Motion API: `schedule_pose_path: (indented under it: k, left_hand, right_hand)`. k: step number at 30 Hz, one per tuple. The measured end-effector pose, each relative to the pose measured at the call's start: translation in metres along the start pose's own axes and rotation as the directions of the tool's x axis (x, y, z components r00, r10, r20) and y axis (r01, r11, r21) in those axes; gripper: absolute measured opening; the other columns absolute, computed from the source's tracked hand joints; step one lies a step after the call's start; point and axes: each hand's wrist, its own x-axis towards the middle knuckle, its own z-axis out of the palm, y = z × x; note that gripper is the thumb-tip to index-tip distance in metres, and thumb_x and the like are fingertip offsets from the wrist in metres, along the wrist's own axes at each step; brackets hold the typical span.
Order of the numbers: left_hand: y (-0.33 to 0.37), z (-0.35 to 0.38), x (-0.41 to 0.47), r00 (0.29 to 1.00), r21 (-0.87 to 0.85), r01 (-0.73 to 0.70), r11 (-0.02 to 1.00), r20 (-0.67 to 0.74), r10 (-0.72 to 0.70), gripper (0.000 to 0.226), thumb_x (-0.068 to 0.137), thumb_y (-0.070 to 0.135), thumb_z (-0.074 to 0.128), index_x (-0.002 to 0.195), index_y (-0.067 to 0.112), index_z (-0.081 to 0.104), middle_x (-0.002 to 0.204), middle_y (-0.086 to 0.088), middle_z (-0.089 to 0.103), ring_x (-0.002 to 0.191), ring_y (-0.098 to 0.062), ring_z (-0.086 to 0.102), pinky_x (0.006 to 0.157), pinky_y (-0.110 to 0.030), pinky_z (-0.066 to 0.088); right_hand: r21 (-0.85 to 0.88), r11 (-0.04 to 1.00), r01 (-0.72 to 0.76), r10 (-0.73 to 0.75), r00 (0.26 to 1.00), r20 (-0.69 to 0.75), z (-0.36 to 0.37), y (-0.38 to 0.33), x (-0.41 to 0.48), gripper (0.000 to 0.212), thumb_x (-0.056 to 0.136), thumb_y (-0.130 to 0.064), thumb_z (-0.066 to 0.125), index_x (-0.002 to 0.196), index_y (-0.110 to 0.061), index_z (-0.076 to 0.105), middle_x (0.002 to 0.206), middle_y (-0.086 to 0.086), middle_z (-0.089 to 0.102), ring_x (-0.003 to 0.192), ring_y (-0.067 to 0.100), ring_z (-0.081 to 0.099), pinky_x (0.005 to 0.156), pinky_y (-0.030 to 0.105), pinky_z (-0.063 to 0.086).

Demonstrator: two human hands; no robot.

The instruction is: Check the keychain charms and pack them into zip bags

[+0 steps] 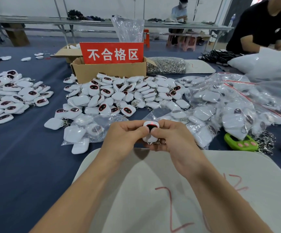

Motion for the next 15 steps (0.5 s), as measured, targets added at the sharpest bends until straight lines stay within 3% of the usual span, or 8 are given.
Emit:
schedule_pose_path:
  k: [8, 15]
  left_hand:
    - [0.0001, 0.0023, -0.0008, 0.999, 0.075, 0.014, 0.997, -0.045, -0.011, 0.022, 0.091, 0.013, 0.07, 0.1, 0.028, 0.083, 0.092, -0.005, 0.08, 0.088, -0.023, 0.077, 0.086, -0.047, 0.063]
    - [-0.001, 0.0034, 0.0003, 0.987, 0.09, -0.022, 0.996, -0.156, 0.036, 0.026, 0.065, 0.044, 0.078, 0.089, 0.036, 0.084, 0.084, 0.002, 0.08, 0.081, -0.021, 0.078, 0.085, -0.051, 0.062]
  right_hand:
    - [-0.034, 0.999, 0.005, -0.005, 1.0, 0.006, 0.0037, 0.0011, 0.0007, 0.01, 0.095, -0.001, 0.062, 0.098, -0.002, 0.072, 0.083, 0.013, 0.077, 0.076, 0.018, 0.074, 0.065, 0.029, 0.061]
    - [-0.066, 0.997, 0.026, -0.022, 0.998, 0.059, 0.0063, 0.0005, -0.0017, 0.019, 0.086, 0.007, 0.064, 0.102, -0.002, 0.071, 0.085, 0.01, 0.078, 0.075, 0.017, 0.074, 0.073, 0.034, 0.062]
